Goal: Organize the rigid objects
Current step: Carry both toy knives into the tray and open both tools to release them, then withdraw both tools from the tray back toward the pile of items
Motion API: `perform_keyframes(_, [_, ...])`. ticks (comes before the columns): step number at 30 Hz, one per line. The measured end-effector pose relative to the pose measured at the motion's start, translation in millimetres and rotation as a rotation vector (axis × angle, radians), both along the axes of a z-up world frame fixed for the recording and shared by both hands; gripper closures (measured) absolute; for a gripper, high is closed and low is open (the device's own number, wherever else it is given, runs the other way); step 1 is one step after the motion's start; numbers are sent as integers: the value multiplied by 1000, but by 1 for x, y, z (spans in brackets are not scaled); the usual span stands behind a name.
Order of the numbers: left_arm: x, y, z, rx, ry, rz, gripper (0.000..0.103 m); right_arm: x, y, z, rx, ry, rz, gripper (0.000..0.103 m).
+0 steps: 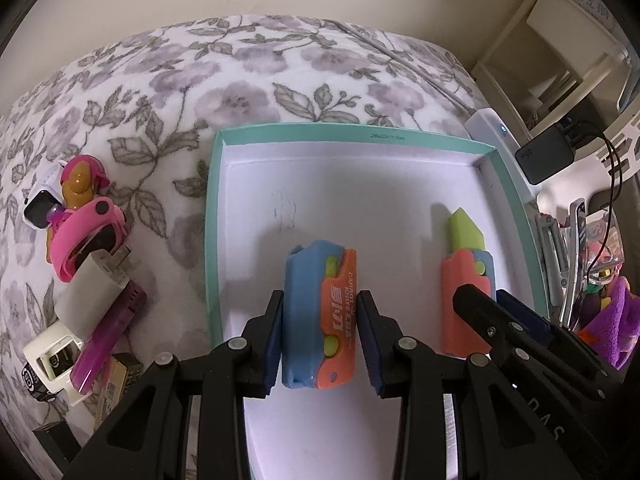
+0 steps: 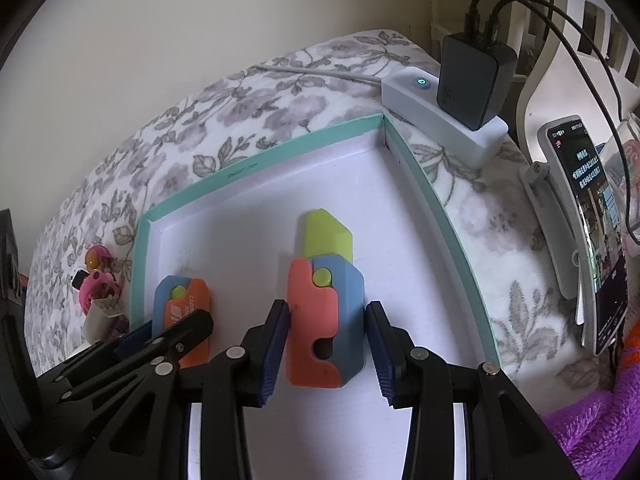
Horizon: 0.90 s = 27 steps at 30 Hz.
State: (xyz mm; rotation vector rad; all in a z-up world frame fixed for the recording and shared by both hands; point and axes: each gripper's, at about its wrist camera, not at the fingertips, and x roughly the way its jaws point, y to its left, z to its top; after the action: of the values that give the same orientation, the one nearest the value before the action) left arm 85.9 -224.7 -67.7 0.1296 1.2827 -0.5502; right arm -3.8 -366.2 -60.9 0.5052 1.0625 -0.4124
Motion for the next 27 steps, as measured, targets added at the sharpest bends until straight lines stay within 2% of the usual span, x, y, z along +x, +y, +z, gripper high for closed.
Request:
perform_keyframes(3, [0,0,3,-7,-5,4,65,0,1,3,-3,-2,0,60])
perform_keyframes(8, [0,9,14,-15,-15,28,48,-3,2,16,-13,-30,-9,59])
perform_keyframes(13, [-3,18,30,-29,-38,37,47,-7,8,32,-25,-55,-1,59])
perform_keyframes(15, [-4,22,37,-35,-53,40,44,-9,11,38,-36,-67,3,59])
perform_keyframes(17, [-6,29,45,-43,-65,48,37,-12,13,42,-44,-79,-1,59])
perform_keyframes(22, [-7,47,53,-21,-104,86,32,-19,22,45,-50,-74,13,58])
perform_keyframes(23, [-6,50,54,-15,-110,95,29,-19,25,44,-54,-68,19,56])
perform_keyframes(25, [-8,61,55,3,-127,110,20,-21,30,42,-62,-60,26,42])
perform_keyframes(27, [-10,70,57,19,-147,126,18,-22,34,41,-65,-57,29,41])
